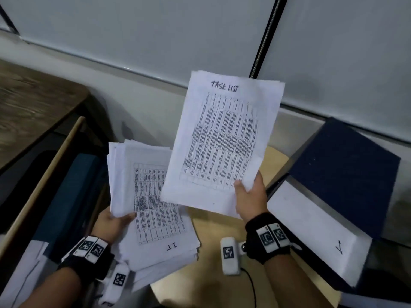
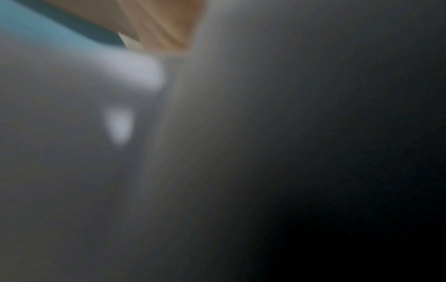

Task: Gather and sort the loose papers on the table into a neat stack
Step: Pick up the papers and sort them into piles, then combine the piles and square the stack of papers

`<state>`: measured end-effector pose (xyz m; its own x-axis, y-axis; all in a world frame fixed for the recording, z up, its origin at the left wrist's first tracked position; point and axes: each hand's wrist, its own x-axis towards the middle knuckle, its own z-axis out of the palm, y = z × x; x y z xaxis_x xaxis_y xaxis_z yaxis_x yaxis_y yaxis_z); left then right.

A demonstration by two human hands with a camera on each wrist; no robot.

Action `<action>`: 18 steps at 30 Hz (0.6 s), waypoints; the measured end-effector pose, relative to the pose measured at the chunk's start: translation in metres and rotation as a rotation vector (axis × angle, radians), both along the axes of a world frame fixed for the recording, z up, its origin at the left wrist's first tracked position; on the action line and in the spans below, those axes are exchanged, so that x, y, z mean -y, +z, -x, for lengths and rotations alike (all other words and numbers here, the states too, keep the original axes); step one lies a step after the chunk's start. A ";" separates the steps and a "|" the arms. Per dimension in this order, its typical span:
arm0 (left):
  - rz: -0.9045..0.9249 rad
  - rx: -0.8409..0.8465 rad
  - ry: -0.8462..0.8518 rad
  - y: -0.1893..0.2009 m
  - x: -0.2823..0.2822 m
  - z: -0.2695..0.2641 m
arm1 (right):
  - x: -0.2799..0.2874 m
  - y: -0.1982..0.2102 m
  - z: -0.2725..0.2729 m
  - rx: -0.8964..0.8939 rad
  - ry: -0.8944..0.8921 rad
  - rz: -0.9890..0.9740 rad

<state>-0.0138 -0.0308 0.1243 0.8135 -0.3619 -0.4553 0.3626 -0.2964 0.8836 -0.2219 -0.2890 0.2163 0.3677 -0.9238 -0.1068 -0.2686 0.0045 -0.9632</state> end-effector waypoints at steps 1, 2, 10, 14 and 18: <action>0.040 0.002 -0.008 0.004 0.005 0.003 | -0.002 0.000 0.000 0.019 0.065 -0.067; 0.082 -0.005 -0.028 0.010 0.011 0.006 | -0.006 -0.003 0.001 0.004 0.137 -0.131; 0.436 -0.142 -0.343 0.047 0.037 0.020 | -0.041 -0.054 0.035 -0.107 0.265 -0.421; 0.335 -0.104 -0.404 0.044 0.042 0.027 | -0.046 -0.065 0.052 0.058 0.273 -0.563; 0.207 0.103 -0.424 0.055 0.051 0.039 | -0.047 -0.065 0.056 0.035 0.222 -0.330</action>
